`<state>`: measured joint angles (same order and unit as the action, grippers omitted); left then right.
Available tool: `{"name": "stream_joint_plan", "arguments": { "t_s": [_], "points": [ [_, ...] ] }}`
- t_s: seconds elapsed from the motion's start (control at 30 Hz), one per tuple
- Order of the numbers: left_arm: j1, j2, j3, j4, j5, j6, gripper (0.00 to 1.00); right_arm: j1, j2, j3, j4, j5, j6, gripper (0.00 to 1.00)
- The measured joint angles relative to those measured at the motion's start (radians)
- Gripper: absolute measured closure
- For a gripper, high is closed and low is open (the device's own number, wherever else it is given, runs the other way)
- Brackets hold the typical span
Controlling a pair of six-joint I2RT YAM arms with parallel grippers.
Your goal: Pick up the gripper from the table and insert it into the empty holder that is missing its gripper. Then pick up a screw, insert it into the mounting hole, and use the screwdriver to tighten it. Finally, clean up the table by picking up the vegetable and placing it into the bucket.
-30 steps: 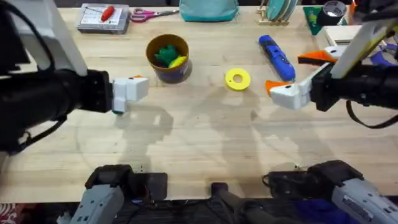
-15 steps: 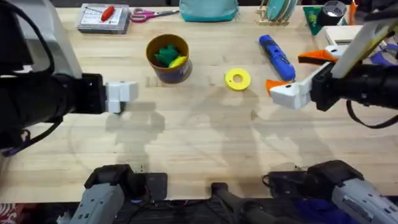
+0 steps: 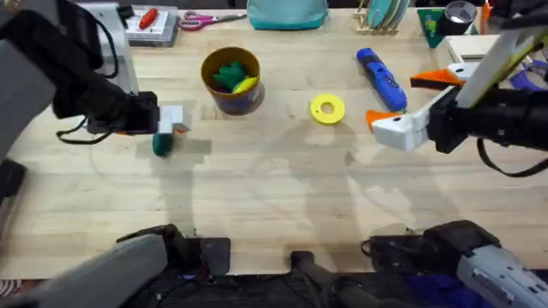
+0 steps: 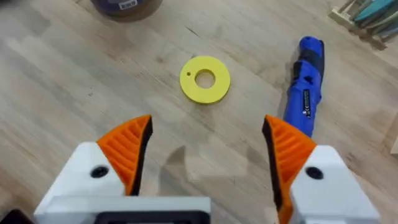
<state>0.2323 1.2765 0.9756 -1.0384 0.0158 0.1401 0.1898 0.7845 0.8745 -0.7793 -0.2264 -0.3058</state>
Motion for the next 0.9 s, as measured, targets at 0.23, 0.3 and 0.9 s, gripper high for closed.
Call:
{"name": "stream_joint_plan", "arguments": {
  "t_s": [0.23,0.3,0.9],
  "points": [
    [0.062,0.159,0.000,0.075,0.007,0.055,0.015,0.000,0.000,0.000,-0.002,0.000,0.000,0.007],
    [0.074,0.192,0.000,0.088,-0.002,0.066,0.015,0.000,0.000,0.000,-0.003,0.000,0.000,0.007],
    [0.099,0.348,0.000,0.148,-0.006,0.128,0.511,0.000,0.000,0.000,-0.002,0.000,-0.001,0.006]
  ]
}}
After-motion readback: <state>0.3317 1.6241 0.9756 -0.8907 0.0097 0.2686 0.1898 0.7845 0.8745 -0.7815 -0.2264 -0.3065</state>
